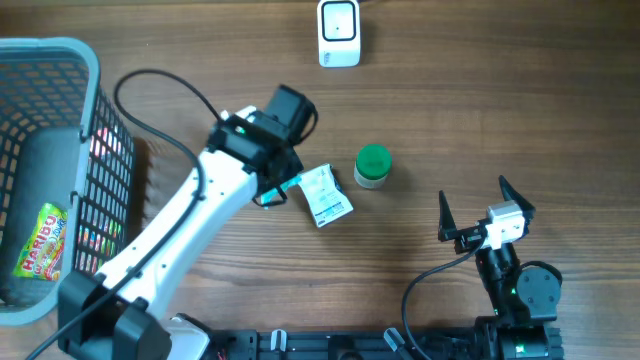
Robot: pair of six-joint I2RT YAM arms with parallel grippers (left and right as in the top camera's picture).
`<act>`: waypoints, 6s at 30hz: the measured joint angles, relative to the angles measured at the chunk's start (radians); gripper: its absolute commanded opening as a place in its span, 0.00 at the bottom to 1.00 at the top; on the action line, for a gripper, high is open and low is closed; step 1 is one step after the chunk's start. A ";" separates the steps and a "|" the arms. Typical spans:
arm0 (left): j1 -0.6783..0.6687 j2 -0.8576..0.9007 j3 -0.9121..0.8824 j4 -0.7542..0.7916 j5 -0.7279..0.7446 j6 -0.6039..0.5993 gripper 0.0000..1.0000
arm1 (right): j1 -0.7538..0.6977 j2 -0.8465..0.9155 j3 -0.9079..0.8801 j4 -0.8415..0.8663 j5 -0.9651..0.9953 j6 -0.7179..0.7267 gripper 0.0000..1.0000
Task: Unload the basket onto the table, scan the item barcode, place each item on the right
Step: 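Place the wipes pack on the table beside the white packet, then reach the left gripper into the basket and grasp the Haribo bag, then place the Haribo bag on the table right of the jar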
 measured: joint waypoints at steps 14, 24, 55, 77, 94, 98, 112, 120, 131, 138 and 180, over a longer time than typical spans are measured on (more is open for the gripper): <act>-0.055 -0.002 -0.409 0.444 0.041 -0.090 0.79 | 0.000 0.000 0.000 0.001 0.000 0.000 1.00; -0.055 -0.056 -0.356 0.402 0.061 -0.043 1.00 | 0.000 0.000 0.000 0.001 0.000 0.000 1.00; 1.252 -0.028 0.296 -0.262 0.088 0.239 1.00 | 0.000 0.000 0.000 0.000 0.000 0.000 1.00; 1.411 0.091 -0.113 0.039 0.015 0.360 1.00 | 0.000 0.000 0.000 0.000 0.000 0.000 1.00; 1.411 0.035 -0.402 0.449 0.060 0.371 0.04 | 0.000 0.000 0.000 0.000 0.000 0.000 1.00; 1.419 0.036 -0.378 0.413 0.152 0.379 0.04 | 0.000 0.000 0.000 0.000 0.000 0.000 1.00; 1.410 -0.157 0.444 0.089 0.604 0.386 0.04 | 0.000 0.000 0.000 0.000 0.000 0.000 1.00; 0.880 -0.362 0.473 -0.077 0.867 0.516 0.04 | 0.000 0.000 0.000 0.000 0.000 0.000 1.00; 0.026 -0.040 0.298 0.182 0.597 0.587 0.04 | 0.001 0.000 0.000 0.000 0.000 0.000 1.00; -0.144 0.208 0.296 0.431 0.564 0.579 0.04 | 0.001 0.000 0.000 0.000 0.000 0.000 1.00; -0.348 0.507 0.316 0.459 0.199 0.058 1.00 | 0.001 0.000 0.000 0.000 0.000 0.000 1.00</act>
